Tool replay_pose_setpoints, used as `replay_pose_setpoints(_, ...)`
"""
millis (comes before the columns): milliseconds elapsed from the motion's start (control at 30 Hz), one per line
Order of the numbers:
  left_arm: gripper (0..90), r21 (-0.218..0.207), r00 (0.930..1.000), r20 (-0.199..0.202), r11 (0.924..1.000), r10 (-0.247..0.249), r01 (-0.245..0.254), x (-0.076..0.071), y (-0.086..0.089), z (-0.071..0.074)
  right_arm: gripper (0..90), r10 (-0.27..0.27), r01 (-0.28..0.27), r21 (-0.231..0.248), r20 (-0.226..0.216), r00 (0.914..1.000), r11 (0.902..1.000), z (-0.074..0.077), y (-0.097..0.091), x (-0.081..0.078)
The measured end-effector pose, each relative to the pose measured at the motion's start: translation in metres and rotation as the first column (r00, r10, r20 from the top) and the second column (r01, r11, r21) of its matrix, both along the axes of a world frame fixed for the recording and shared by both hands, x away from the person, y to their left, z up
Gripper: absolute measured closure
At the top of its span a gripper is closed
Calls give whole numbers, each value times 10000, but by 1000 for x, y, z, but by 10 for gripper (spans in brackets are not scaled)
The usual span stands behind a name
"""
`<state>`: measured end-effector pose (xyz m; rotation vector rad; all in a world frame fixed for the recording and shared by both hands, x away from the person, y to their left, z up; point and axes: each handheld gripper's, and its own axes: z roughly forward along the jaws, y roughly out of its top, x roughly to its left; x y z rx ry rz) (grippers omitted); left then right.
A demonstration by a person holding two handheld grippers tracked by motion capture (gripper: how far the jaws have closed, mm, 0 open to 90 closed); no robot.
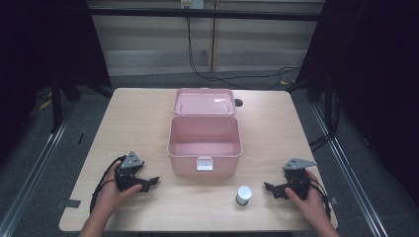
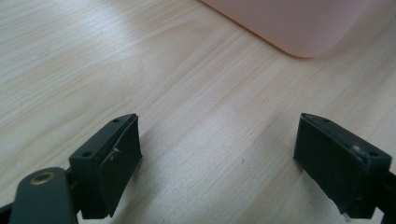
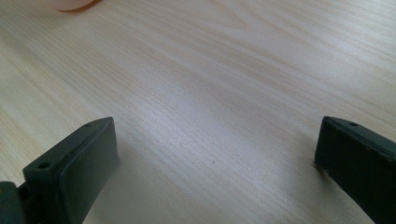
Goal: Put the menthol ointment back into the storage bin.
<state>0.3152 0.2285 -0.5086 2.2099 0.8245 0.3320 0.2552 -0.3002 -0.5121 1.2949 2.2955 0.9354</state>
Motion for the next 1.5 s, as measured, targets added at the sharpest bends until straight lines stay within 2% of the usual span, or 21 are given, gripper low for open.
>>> replay_pose_setpoints(167, 141, 3, 10000, 2, 10000, -3, 3, 0, 0, 0, 1, 37, -52, -331, -448, 9990, 9994, 5, 3, 3)
replay_pose_setpoints(400, 141, 16, 10000, 11, 10000, 7, -7, 0, 0, 0, 134, 1190, -1281, -557, -1441, 9824, 9902, 20, 16, 3)
replay_pose_setpoints(433, 142, 39, 10000, 32, 10000, 38, -38, 0, 0, 0, 139, 1701, -1872, -882, -1721, 9703, 9784, 26, 21, 2)
replay_pose_setpoints(500, 142, 43, 10000, 51, 10000, 40, -41, 0, 0, 0, 142, 1732, -1944, -986, -1905, 9663, 9759, 29, 23, 1)
replay_pose_setpoints(533, 143, 46, 10000, 54, 10000, 48, -48, -1, 0, 0, 144, 2059, -2374, -1163, -2326, 9505, 9644, 34, 27, 1)
replay_pose_setpoints(567, 143, 46, 10000, 54, 10000, 48, -48, -1, 0, 0, 144, 2059, -2374, -1163, -2326, 9505, 9644, 34, 27, 1)
replay_pose_setpoints(600, 143, 44, 10000, 53, 10000, 51, -51, -1, 0, 0, 144, 2385, -2803, -1351, -2621, 9351, 9504, 39, 30, 2)
replay_pose_setpoints(700, 143, 45, 10000, 55, 10000, 51, -51, -1, 0, 0, 144, 2503, -2986, -1443, -2807, 9266, 9434, 44, 33, 2)
replay_pose_setpoints(733, 143, 43, 10000, 53, 10000, 48, -49, -1, 0, 0, 142, 2743, -3289, -1515, -2977, 9144, 9321, 49, 37, 3)
replay_pose_setpoints(800, 143, 47, 10000, 54, 10000, 49, -49, -1, 0, 0, 142, 2883, -3497, -1628, -3112, 9055, 9226, 54, 40, 3)
replay_pose_setpoints(933, 143, 44, 10000, 51, 10000, 52, -52, -1, 0, 0, 146, 3086, -3719, -1489, -3295, 8923, 9163, 60, 45, 2)
replay_pose_setpoints(967, 143, 42, 10000, 54, 10000, 52, -52, -1, 0, 0, 160, 3283, -3982, -1510, -3481, 8781, 9048, 62, 49, 0)
replay_pose_setpoints(1000, 143, 42, 10000, 54, 10000, 52, -52, -1, 0, 0, 160, 3283, -3982, -1510, -3481, 8781, 9048, 62, 49, 0)
replay_pose_setpoints(1033, 143, 45, 10000, 55, 10000, 53, -53, -1, 0, 0, 167, 3458, -4231, -1611, -3609, 8661, 8916, 64, 54, -2)
replay_pose_setpoints(1167, 143, 43, 10000, 52, 10000, 51, -51, -1, 0, 0, 179, 3613, -4472, -1711, -3760, 8532, 8779, 66, 61, -2)
replay_pose_setpoints(1233, 143, 53, 10000, 60, 10000, 56, -57, -1, 0, 0, 192, 3750, -4740, -1865, -3979, 8373, 8605, 70, 67, -2)
replay_pose_setpoints(1267, 143, 43, 10000, 56, 10000, 58, -58, -1, 0, 0, 192, 3750, -4740, -1865, -3979, 8373, 8605, 70, 67, -2)
replay_pose_setpoints(1300, 143, 52, 10000, 59, 10000, 60, -60, -1, 0, 0, 214, 3841, -4919, -1924, -4142, 8251, 8491, 72, 70, -2)
replay_pose_setpoints(1367, 143, 52, 10000, 59, 10000, 60, -60, -1, 0, 0, 219, 3878, -5007, -2018, -4191, 8209, 8418, 73, 71, -2)
replay_pose_setpoints(1467, 143, 49, 10000, 53, 10000, 54, -55, -1, 0, 0, 230, 3963, -5310, -2262, -4492, 8007, 8166, 78, 77, -1)
replay_pose_setpoints(1500, 143, 49, 10000, 53, 10000, 54, -55, -1, 0, 0, 230, 3963, -5310, -2262, -4492, 8007, 8166, 78, 77, -1)
